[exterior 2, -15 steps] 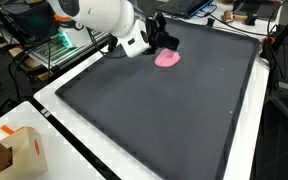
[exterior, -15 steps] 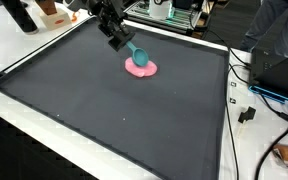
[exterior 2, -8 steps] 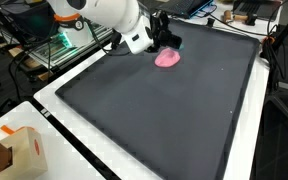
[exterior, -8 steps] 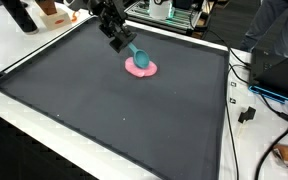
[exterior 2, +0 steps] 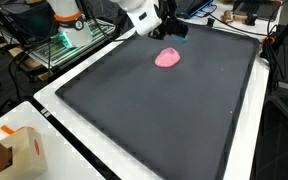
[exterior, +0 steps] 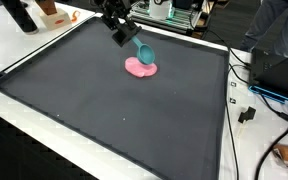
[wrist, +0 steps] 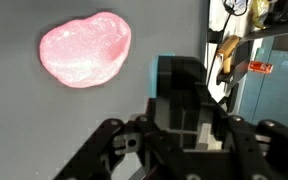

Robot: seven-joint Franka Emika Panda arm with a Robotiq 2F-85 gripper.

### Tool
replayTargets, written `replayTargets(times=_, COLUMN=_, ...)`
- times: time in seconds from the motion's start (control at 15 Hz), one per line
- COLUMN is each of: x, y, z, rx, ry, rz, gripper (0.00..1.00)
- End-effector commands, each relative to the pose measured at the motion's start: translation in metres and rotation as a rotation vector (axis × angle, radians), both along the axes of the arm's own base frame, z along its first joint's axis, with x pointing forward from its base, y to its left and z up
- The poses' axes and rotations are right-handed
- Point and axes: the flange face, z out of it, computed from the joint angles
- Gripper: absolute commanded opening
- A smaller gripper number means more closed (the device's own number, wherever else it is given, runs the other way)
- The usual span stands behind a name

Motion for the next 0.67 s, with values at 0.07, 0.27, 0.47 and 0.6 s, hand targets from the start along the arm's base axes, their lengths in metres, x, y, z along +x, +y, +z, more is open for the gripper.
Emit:
replayTargets(times=0.07, x=-0.006, y=0.031, z=0.039, rx=-0.11, ry=0.03, rz=0.02, gripper=0.26)
replayTargets(times=0.27, x=-0.008, y=0.061, z=0.059, rx=-0.231, ry=0.066, rz=0.075, gripper=0.26)
replayTargets(times=0.47, x=-0.012, y=0.097, z=0.074, rx=-0.361, ry=0.08, rz=0.13, gripper=0.26)
replayTargets(times=0.6, x=-0.014, y=0.118, z=0.079, rx=-0.443, ry=0.076, rz=0.159, gripper=0.26)
